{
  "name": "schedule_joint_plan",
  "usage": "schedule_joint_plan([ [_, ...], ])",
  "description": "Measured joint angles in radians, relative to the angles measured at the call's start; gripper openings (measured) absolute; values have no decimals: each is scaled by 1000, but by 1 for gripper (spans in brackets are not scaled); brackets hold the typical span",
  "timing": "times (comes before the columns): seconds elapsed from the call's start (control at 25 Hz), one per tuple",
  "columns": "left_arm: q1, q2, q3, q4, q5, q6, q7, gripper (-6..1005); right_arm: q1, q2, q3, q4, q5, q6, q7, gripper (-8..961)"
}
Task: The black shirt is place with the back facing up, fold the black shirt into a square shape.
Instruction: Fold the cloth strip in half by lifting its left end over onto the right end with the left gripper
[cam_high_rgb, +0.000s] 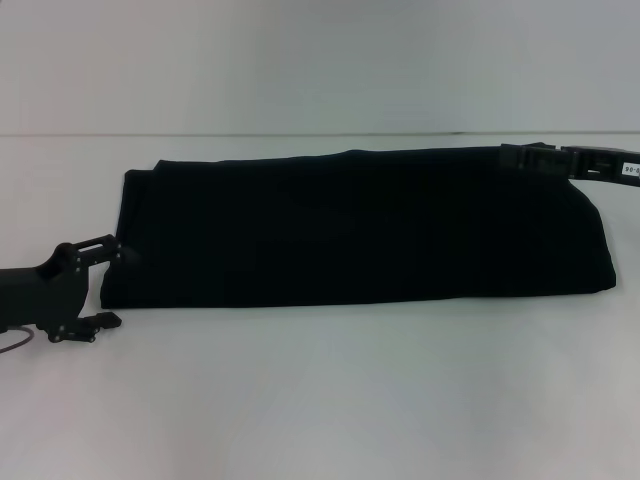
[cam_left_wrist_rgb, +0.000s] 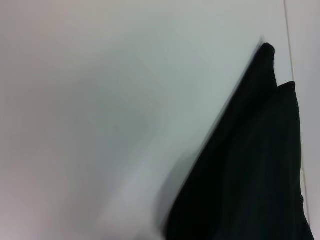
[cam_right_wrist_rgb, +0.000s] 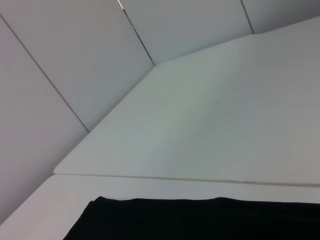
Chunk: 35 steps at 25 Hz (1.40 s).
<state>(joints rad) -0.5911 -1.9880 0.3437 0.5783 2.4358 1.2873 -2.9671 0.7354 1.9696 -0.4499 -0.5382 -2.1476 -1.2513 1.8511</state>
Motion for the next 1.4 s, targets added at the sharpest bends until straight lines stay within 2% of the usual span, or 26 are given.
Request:
schedule_joint_plan([
  [1.4,-1,-1,-2,-12,-8,-45,21,937,-2,0,2,6,0,13,-1,796],
])
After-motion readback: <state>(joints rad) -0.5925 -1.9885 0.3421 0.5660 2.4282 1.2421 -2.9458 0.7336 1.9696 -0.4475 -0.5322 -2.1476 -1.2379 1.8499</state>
